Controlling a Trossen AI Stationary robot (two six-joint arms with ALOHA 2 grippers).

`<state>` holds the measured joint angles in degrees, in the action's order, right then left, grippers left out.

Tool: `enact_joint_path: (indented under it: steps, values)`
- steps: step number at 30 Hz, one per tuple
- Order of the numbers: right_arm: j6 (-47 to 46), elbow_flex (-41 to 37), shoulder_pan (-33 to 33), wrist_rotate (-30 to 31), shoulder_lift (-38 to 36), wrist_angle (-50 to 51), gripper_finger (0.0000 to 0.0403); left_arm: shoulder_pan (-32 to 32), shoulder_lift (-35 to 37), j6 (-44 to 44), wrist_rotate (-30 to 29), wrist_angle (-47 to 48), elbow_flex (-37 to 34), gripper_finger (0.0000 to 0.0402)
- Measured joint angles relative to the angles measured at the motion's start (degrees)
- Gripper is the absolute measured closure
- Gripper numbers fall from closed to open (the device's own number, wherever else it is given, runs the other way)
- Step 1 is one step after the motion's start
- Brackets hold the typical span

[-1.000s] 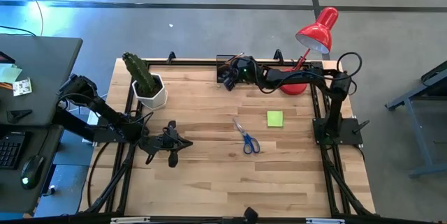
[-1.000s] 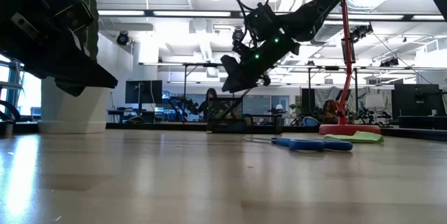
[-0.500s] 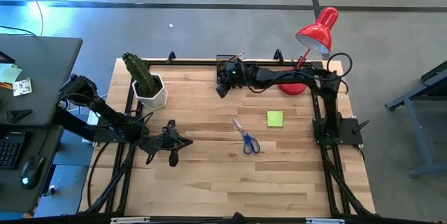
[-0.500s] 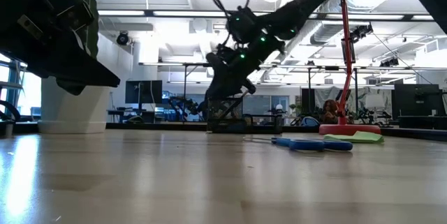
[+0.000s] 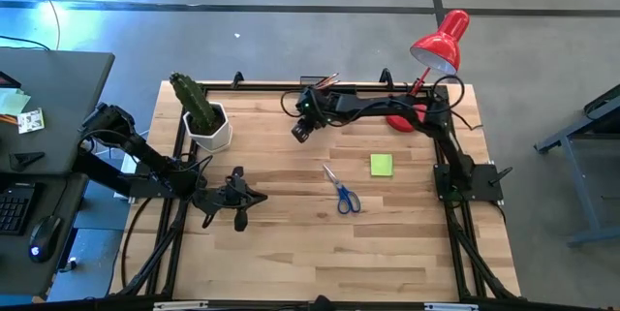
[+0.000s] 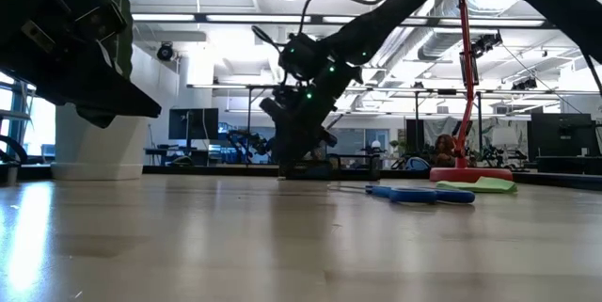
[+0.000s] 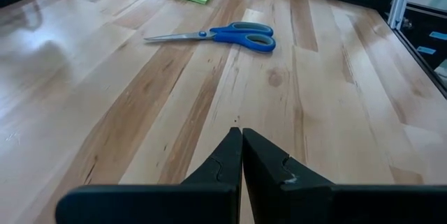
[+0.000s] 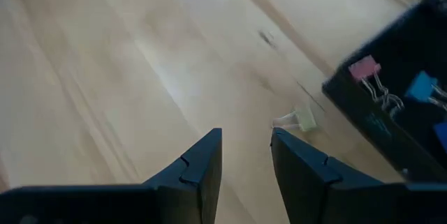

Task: Pick and place office supplies into organizer
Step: Put the yellow binder clip into the bottom left section of the desk organizer

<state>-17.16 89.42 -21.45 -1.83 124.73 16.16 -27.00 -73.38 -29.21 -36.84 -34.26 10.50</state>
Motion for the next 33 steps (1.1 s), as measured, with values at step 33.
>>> enact_joint_path:
  steps: [33]
  values:
    - [-4.98,0.91,-0.70,-0.81,1.62,-3.14,0.0284,0.00,0.00,0.97,-1.75,-0.37,0.00,0.0399]
